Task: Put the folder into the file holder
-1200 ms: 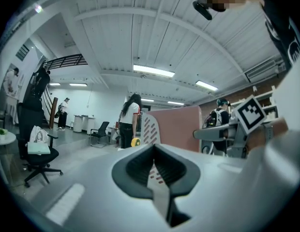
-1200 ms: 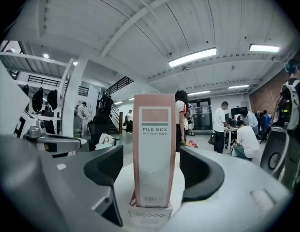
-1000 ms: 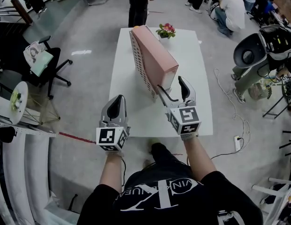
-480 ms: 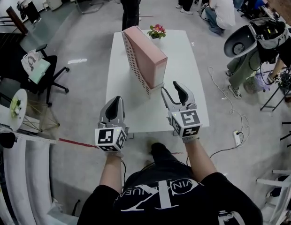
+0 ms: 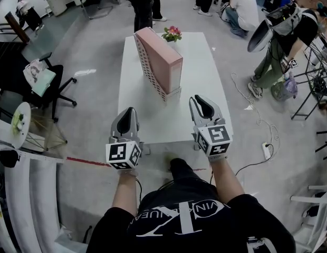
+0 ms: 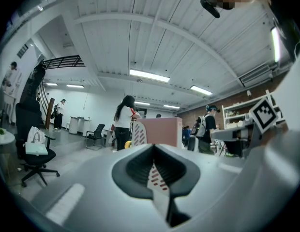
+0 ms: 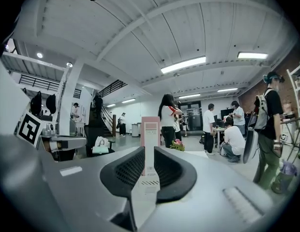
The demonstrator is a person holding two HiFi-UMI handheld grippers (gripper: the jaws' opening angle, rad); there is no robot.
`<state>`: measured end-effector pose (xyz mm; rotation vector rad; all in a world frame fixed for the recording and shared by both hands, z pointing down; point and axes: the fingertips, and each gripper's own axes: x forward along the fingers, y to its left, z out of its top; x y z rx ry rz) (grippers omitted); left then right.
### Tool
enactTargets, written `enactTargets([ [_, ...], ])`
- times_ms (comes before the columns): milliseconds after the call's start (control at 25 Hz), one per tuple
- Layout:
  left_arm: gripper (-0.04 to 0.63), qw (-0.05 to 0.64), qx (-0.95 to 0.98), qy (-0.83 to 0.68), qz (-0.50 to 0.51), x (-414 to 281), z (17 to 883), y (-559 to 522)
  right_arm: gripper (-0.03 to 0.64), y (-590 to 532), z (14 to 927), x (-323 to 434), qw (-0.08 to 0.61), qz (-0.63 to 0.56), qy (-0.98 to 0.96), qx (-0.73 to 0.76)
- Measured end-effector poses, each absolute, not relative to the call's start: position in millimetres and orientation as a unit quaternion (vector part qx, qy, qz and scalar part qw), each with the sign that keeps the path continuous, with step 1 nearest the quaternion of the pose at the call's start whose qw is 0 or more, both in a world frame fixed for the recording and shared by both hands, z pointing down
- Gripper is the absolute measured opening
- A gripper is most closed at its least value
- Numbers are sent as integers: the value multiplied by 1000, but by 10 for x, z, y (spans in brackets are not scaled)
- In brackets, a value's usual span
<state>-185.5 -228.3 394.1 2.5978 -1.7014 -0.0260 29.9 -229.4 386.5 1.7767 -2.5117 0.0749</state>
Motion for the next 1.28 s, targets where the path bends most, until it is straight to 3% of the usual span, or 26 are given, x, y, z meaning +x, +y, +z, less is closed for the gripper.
enactTargets([
  [480,0,19,831,-556,-1,-1997,3975,-1998,25,-1875,3908,369,24,37,-821,569],
  [1280,0,16,830,-558,9,-2100,4019,-1641,20,-1514,3868,397,9,36,-822,568],
])
